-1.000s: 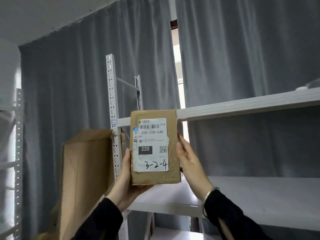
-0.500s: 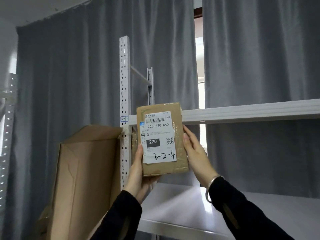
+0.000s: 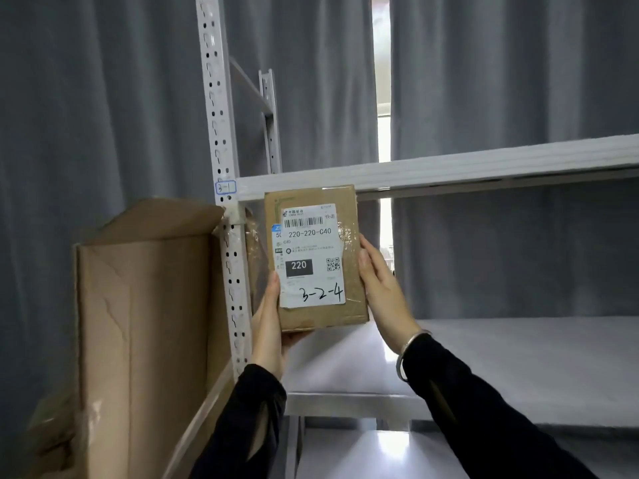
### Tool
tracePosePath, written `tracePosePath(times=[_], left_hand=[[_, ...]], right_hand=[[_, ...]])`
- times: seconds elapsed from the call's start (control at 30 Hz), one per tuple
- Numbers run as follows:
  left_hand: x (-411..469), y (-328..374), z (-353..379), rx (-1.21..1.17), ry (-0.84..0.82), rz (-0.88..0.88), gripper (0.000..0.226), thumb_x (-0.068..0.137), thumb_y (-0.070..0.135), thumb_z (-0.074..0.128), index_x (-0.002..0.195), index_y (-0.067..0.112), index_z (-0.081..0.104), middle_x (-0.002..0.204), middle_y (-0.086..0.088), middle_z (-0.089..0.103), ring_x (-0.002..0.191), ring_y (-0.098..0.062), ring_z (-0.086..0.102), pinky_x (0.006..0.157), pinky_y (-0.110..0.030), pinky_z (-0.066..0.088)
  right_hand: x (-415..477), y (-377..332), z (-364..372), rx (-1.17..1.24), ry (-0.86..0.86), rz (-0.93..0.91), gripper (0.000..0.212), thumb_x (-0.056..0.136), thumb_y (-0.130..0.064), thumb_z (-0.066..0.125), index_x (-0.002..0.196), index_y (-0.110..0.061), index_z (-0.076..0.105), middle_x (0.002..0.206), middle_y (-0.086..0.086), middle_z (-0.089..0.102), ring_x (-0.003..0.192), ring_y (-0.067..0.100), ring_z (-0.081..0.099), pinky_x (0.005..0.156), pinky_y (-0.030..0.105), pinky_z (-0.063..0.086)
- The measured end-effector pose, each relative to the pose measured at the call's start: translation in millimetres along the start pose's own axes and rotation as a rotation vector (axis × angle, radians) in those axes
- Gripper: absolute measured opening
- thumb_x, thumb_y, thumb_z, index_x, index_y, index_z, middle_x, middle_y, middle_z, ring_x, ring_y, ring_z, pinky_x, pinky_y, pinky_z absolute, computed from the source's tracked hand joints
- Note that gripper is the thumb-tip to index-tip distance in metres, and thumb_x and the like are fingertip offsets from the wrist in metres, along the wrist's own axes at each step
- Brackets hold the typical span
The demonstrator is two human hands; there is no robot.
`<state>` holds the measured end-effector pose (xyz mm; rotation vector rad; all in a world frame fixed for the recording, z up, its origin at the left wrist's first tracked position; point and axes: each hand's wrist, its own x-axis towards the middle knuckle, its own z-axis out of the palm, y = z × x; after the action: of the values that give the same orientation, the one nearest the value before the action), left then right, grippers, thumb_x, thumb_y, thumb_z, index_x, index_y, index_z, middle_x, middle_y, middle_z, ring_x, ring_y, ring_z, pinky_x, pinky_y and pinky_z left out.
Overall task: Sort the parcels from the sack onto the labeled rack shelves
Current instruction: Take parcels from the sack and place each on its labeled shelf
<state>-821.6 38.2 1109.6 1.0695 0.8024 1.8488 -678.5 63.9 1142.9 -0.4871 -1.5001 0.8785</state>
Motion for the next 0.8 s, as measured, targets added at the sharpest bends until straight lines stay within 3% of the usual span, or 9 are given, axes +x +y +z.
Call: tracePosePath(times=[0.13, 0.27, 0.37, 0.6, 0.73, 0.8], left_hand=[[-25.5, -43.3, -21.4, -0.003, 0.028, -0.08, 0.053, 0.073, 0.069, 0.048, 0.112, 0.035, 0.063, 0.105, -0.002, 0.073, 0.099, -0.023, 0.068, 0.082, -0.044, 0.056], [-51.7, -85.0, -42.0, 0.008, 0.063, -0.149, 0.068, 0.067, 0.073, 0.048, 0.123, 0.034, 0.057, 0.11, -0.002, 0.071, 0.102, -0.024, 0.067, 0.069, -0.034, 0.055], [-64.2, -106.6, -54.0, 0.006, 0.048, -0.191, 0.066, 0.069, 0.071, 0.048, 0.125, 0.037, 0.055, 0.112, -0.001, 0.071, 0.105, -0.022, 0.065, 0.068, -0.033, 0.054], [-62.5, -120.3, -58.7, -0.007, 0.017, -0.222, 0.035, 0.081, 0.059, 0.048, 0.104, 0.039, 0.065, 0.109, -0.003, 0.071, 0.103, -0.025, 0.066, 0.075, -0.039, 0.054], [-54.0, -123.5, -67.1, 0.088, -0.017, -0.213, 0.044, 0.074, 0.068, 0.048, 0.109, 0.044, 0.062, 0.115, -0.001, 0.069, 0.109, -0.023, 0.064, 0.091, -0.048, 0.051], [-47.1, -123.5, -74.4, 0.2, -0.061, -0.16, 0.056, 0.071, 0.076, 0.049, 0.116, 0.044, 0.06, 0.118, 0.004, 0.068, 0.114, -0.022, 0.06, 0.1, -0.051, 0.044]], right_hand=[[-34.7, 41.6, 0.6, -0.032, 0.035, 0.105, 0.039, 0.097, -0.042, 0.036, 0.135, -0.035, 0.041, 0.14, -0.009, 0.048, 0.128, 0.008, 0.046, 0.111, 0.037, 0.037], [-73.0, 77.6, -4.1, -0.127, 0.072, 0.165, 0.04, 0.096, -0.046, 0.035, 0.135, -0.038, 0.041, 0.138, -0.009, 0.05, 0.129, 0.01, 0.046, 0.11, 0.041, 0.037], [-96.6, 91.8, -4.8, -0.148, 0.085, 0.208, 0.039, 0.098, -0.04, 0.033, 0.137, -0.035, 0.039, 0.14, -0.008, 0.048, 0.129, 0.009, 0.045, 0.111, 0.039, 0.036], [-108.7, 102.4, -9.0, -0.212, 0.116, 0.204, 0.04, 0.1, -0.033, 0.029, 0.14, -0.03, 0.035, 0.144, -0.008, 0.041, 0.133, 0.007, 0.038, 0.114, 0.033, 0.031], [-105.1, 107.0, -9.1, -0.23, 0.094, 0.193, 0.041, 0.1, -0.031, 0.029, 0.141, -0.03, 0.033, 0.145, -0.01, 0.041, 0.131, 0.003, 0.04, 0.11, 0.024, 0.034], [-102.2, 110.8, -10.3, -0.247, 0.056, 0.179, 0.043, 0.101, -0.03, 0.029, 0.143, -0.031, 0.03, 0.144, -0.015, 0.04, 0.124, -0.008, 0.043, 0.101, 0.01, 0.038]])
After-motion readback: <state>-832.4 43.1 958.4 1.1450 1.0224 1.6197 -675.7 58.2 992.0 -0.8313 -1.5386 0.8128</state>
